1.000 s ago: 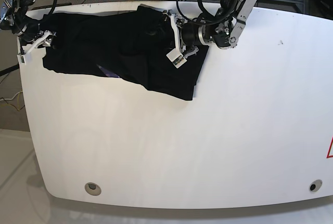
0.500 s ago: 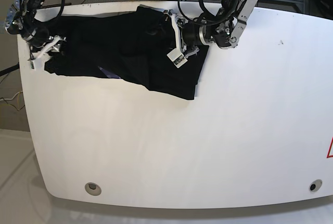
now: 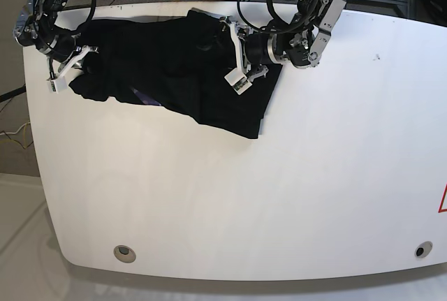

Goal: Fold the T-shirt properly
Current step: 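Grasp the folded shirt's two ends with both grippers and gather inward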

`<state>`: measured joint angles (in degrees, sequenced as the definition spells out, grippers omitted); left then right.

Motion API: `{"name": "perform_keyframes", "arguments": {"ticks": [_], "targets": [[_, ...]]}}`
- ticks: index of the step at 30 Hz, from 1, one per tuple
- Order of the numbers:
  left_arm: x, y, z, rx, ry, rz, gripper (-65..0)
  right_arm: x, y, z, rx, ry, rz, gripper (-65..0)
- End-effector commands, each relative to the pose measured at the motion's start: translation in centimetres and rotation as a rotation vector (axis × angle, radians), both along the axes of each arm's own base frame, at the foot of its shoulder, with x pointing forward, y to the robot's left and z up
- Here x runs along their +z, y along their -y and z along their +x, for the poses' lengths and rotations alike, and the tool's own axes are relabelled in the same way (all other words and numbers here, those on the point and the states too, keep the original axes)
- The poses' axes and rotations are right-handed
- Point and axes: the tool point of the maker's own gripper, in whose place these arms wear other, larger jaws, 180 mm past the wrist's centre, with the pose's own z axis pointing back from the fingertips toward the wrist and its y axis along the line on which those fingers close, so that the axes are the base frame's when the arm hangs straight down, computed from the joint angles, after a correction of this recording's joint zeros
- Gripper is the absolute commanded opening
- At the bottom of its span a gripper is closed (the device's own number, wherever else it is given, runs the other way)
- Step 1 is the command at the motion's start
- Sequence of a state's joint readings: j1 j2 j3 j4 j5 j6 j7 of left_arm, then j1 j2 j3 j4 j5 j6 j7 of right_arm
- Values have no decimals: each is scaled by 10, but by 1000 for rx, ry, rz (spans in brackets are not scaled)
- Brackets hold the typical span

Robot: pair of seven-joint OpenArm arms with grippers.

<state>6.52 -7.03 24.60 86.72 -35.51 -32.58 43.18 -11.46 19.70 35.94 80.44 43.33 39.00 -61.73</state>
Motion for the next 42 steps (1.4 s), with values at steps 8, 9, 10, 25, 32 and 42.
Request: {"name": "perform_keyframes", "arguments": {"ticks": [8,9,10,25,32,42], "targets": [[12,-2,10,15,30,-22,-249,-1,16,-4,-5,-37,-24,-650],[12,-3,11,18,32,-22,-248,-1,17,-3,-7,-36,-23,-650],[13,-5,13,22,35,-21,-248,0,18,-3,-7,-35,-24,-650],[33,-58,51,194,87,-35,-237,51,-14,26,89,149,-92,-650],[35,-73,59,235,112,-8,-231,47,-51,28,115,175,-24,-650],[32,-56,47,143,108,46,-402,32,-43,28,93,135,6,-650]]}}
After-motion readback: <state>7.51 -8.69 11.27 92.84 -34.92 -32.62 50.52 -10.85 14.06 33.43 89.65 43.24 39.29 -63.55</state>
